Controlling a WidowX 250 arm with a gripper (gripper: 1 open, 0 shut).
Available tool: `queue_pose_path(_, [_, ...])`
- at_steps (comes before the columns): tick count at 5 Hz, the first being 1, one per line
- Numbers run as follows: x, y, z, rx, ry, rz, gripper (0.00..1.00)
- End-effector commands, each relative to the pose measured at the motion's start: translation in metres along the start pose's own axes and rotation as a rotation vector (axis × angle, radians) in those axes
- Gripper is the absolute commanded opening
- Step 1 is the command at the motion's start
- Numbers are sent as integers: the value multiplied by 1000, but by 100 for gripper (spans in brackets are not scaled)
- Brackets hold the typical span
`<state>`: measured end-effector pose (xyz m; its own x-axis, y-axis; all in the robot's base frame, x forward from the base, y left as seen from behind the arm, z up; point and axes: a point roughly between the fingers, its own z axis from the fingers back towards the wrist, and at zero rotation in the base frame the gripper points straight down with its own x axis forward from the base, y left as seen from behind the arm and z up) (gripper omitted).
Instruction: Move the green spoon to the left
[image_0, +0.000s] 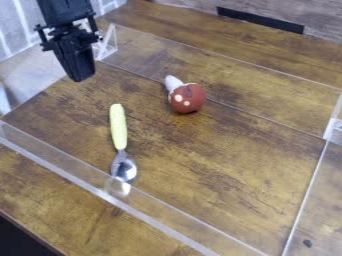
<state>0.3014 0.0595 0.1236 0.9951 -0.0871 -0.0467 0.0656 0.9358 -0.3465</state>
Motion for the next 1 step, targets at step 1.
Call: queue_pose_path(1, [-2, -10, 4, 35, -37, -57, 0])
